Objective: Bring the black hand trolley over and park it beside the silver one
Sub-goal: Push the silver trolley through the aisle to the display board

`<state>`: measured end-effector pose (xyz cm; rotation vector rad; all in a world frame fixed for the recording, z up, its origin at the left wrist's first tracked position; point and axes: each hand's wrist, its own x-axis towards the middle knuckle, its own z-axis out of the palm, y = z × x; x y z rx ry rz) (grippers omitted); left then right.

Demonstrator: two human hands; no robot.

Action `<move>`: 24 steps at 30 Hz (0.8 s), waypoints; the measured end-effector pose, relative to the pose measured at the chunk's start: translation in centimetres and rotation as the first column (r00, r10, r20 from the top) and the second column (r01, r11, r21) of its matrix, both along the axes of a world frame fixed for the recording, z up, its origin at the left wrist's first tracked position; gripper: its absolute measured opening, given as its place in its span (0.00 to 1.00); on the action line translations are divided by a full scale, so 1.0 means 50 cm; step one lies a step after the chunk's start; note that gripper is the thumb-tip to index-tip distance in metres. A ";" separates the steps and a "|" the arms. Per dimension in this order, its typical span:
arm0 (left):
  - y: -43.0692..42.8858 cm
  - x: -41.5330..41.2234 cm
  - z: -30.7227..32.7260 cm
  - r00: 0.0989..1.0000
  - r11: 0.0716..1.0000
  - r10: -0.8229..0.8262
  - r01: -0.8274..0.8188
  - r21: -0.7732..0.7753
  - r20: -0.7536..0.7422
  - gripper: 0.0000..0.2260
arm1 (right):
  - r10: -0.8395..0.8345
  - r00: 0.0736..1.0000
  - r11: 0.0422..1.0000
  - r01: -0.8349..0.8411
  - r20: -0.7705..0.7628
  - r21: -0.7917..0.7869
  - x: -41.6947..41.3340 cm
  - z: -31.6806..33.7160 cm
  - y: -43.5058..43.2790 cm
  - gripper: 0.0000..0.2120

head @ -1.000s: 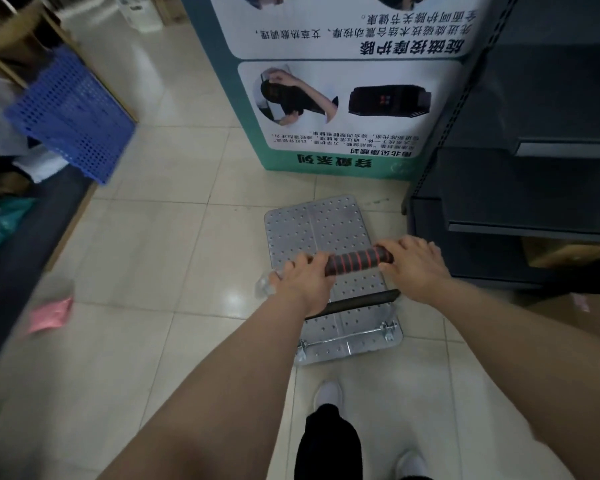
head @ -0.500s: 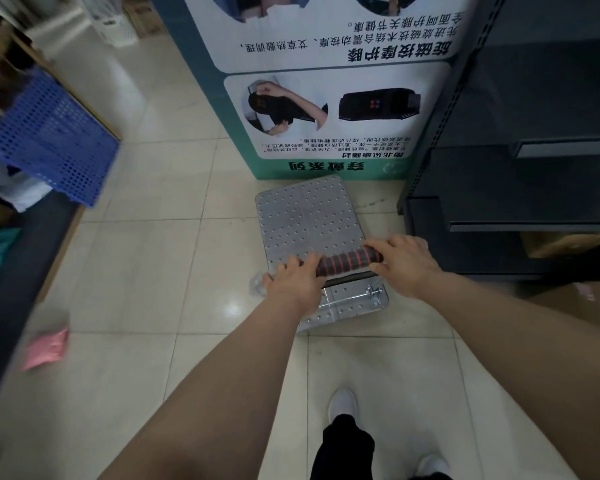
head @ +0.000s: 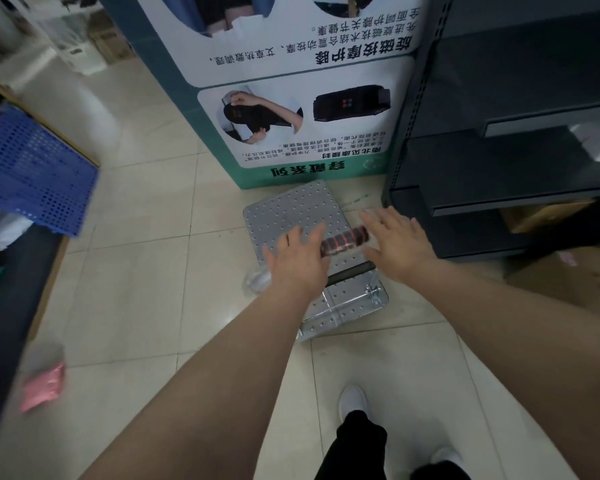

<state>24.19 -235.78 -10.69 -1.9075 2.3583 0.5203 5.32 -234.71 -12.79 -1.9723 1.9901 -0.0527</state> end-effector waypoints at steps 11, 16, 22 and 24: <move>0.124 -0.297 0.049 0.723 0.763 -0.635 0.642 0.074 0.271 0.18 | -0.358 0.933 0.922 0.358 -0.031 0.150 -0.227 0.051 0.412 0.26; 0.321 -0.473 0.057 0.524 0.553 -0.827 0.824 0.123 0.205 0.21 | -0.628 0.771 0.761 0.636 -0.104 0.125 -0.299 0.071 0.696 0.26; 0.663 -0.629 0.103 0.174 0.197 -0.963 0.975 0.098 0.206 0.22 | -0.862 0.490 0.482 0.872 -0.133 0.084 -0.307 0.101 1.088 0.26; 0.791 -0.664 0.113 0.069 0.088 -0.979 0.991 0.097 0.189 0.22 | -0.911 0.384 0.377 0.923 -0.149 0.071 -0.292 0.111 1.220 0.27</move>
